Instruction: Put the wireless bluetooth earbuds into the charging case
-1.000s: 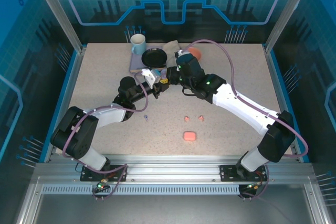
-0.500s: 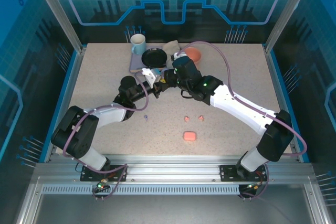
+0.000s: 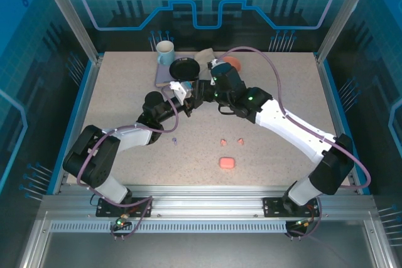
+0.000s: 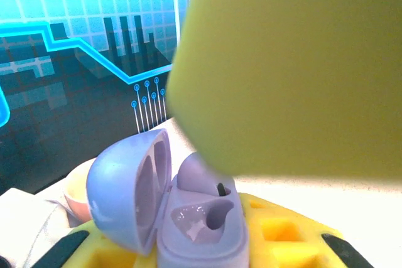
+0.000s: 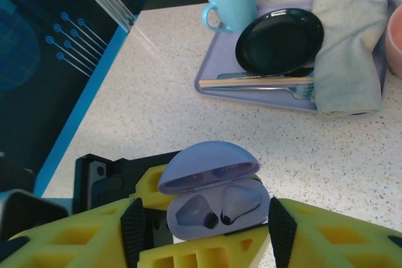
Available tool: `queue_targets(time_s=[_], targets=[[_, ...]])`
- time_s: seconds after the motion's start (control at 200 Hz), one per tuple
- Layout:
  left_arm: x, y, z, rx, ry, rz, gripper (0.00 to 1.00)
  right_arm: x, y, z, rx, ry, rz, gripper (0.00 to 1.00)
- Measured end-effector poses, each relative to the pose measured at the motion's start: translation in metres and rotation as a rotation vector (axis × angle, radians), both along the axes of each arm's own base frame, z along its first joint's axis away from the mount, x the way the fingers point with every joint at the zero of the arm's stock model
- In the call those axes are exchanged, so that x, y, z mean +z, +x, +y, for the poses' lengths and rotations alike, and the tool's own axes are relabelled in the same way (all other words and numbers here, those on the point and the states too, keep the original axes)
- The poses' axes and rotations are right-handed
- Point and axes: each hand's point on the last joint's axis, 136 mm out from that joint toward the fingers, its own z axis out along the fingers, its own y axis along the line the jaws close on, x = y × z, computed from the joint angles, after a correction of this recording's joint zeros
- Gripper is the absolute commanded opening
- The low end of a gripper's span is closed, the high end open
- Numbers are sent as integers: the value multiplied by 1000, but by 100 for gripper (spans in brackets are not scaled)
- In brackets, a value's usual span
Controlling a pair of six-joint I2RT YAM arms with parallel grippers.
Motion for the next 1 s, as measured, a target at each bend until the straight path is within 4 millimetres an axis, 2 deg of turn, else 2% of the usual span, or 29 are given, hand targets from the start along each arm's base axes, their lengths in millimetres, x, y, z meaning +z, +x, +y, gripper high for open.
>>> queue_targets(time_s=[0.235,0.33,0.395,0.45,0.535,0.69,0.76,1.0], targets=[[-3,2,0,8,1,3,0,31,6,-29,-60,89,-22,61],[-2,3,1,12,-1,1,0,35,9,-37,-82,108,-19,61],[-2,4,1,19,-1,0,0,30,9,-44,-101,111,-5,61],[-2,5,3,27,-2,0,0,19,7,-51,-118,104,18,61],[-1,9,7,51,-6,-2,0,-9,-2,-62,-139,68,80,61],[5,22,29,124,-36,-6,0,-64,-24,-66,-133,-26,208,61],[7,29,42,162,-47,-1,0,-83,-37,-56,-99,-73,260,61],[20,43,74,259,-93,-13,0,-158,-82,7,70,-272,396,60]])
